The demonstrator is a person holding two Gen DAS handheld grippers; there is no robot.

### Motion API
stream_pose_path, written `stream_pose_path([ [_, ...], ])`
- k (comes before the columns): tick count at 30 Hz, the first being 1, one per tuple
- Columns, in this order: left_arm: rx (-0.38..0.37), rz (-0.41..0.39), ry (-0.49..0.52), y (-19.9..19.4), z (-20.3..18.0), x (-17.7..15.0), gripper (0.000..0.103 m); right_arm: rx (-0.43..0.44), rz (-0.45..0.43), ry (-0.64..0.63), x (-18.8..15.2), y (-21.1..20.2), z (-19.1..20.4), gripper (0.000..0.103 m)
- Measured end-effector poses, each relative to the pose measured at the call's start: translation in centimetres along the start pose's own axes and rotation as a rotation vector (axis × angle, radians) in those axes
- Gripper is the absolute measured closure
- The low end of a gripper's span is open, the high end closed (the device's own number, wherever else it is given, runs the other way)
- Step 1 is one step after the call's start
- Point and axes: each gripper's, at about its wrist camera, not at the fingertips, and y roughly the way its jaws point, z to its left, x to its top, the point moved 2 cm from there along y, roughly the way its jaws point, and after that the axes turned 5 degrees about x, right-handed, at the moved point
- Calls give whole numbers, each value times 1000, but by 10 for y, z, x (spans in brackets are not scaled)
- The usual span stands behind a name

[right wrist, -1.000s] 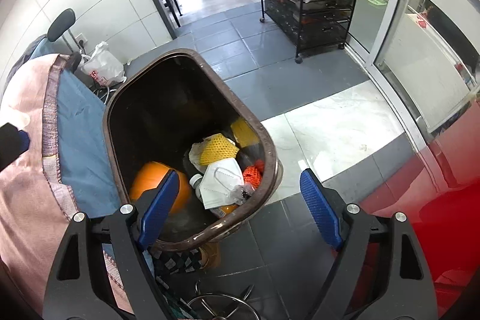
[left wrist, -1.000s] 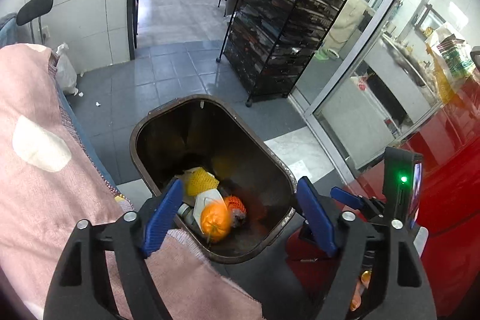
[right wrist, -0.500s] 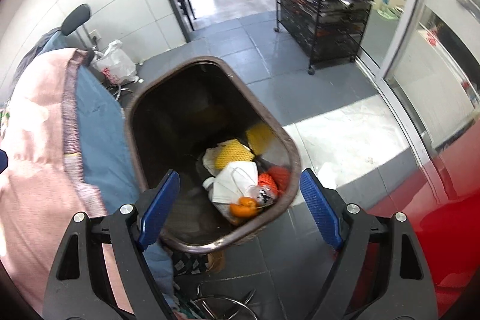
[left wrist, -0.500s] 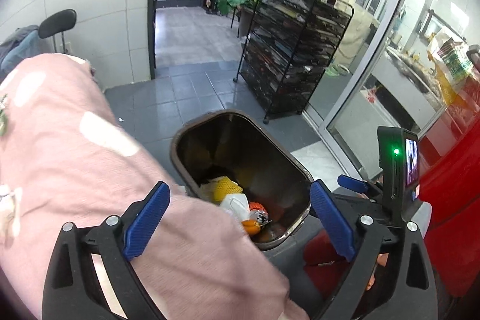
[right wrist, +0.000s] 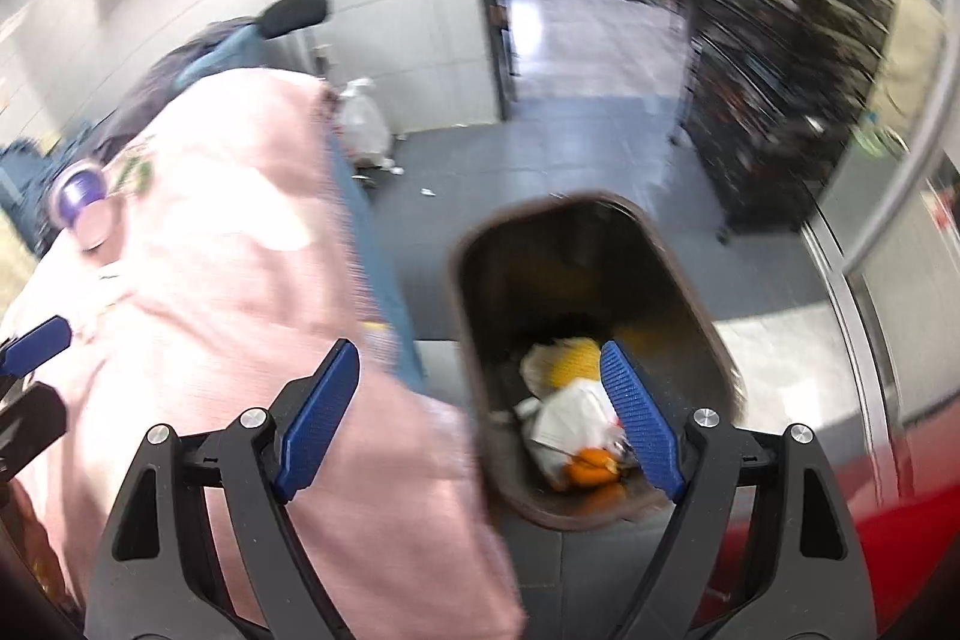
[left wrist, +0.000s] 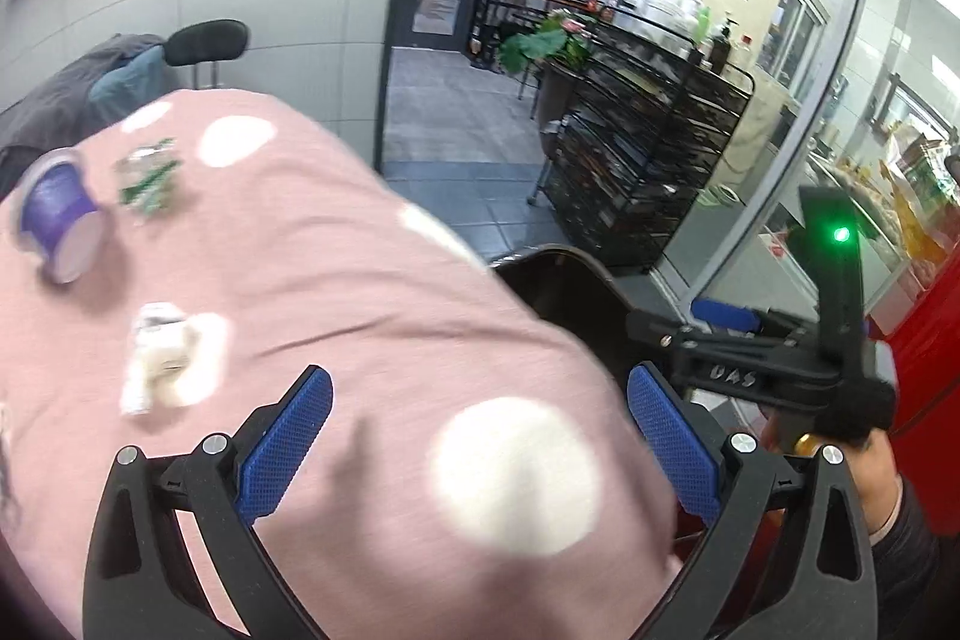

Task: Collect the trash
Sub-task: 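Move both grippers back over the table, then grasp the green-and-white milk carton with the left gripper while the right gripper grasps the striped napkin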

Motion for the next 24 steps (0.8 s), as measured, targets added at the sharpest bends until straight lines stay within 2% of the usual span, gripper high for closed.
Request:
stream_pose_path([
  [5, 44, -3, -24, -24, 48, -5, 6, 66, -8, -96, 11, 0, 49, 21],
  [11, 88, 2, -15, -64, 121, -14, 6, 138, -4, -192, 18, 1, 99, 21],
  [13, 127, 10, -7, -78, 149, -22, 6, 147, -5, -218, 19, 0, 115, 21],
  [19, 299, 100, 62, -108, 234, -41, 6, 171, 14, -248, 18, 5, 150, 21],
  [24, 322, 217, 110, -109, 296, -55, 6, 186, 30, -279, 14, 7, 177, 21],
])
